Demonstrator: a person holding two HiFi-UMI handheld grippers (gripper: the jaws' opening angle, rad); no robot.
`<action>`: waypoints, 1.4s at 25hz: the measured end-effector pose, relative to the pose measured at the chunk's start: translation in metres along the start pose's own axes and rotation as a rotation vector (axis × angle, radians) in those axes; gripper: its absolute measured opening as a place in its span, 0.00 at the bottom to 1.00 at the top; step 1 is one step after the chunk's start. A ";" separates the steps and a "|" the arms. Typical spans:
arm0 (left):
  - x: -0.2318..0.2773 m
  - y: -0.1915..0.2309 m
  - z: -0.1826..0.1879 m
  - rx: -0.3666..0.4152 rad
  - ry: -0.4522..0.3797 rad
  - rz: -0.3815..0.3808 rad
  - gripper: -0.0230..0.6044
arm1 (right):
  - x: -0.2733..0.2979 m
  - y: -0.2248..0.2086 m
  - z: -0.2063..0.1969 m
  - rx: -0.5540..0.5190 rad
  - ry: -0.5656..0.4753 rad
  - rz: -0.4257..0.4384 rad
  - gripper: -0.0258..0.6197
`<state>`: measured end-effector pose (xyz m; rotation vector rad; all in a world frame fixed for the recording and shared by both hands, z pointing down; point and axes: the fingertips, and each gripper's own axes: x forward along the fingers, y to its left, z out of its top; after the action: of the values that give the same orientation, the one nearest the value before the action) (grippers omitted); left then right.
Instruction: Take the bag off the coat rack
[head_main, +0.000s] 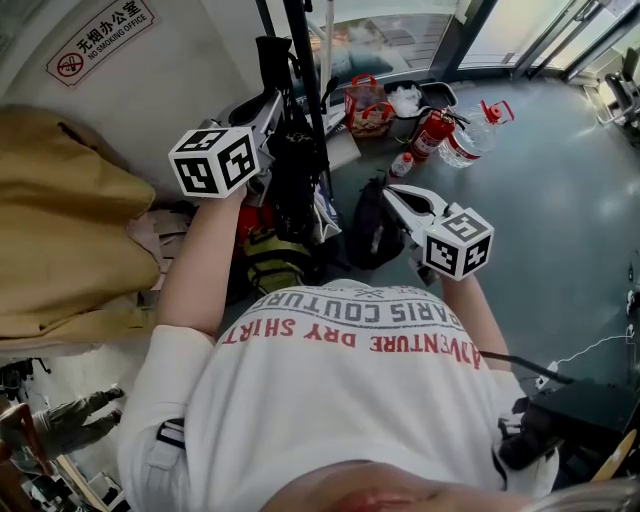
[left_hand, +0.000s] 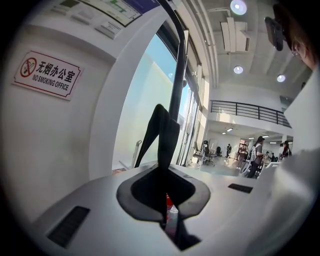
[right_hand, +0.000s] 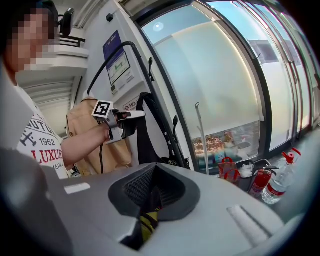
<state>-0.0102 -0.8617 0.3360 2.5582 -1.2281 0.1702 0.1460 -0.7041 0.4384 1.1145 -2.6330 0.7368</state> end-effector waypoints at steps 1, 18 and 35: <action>-0.002 -0.002 0.006 -0.004 -0.014 -0.004 0.06 | 0.000 0.000 -0.001 0.000 0.000 0.000 0.04; -0.067 0.008 0.113 -0.045 -0.246 0.011 0.06 | 0.003 0.002 0.001 0.003 0.000 0.028 0.04; -0.157 -0.003 -0.042 -0.103 -0.073 0.059 0.06 | 0.004 0.063 -0.035 -0.019 0.034 0.059 0.04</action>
<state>-0.1059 -0.7304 0.3385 2.4621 -1.3046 0.0252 0.0972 -0.6510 0.4466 1.0148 -2.6488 0.7330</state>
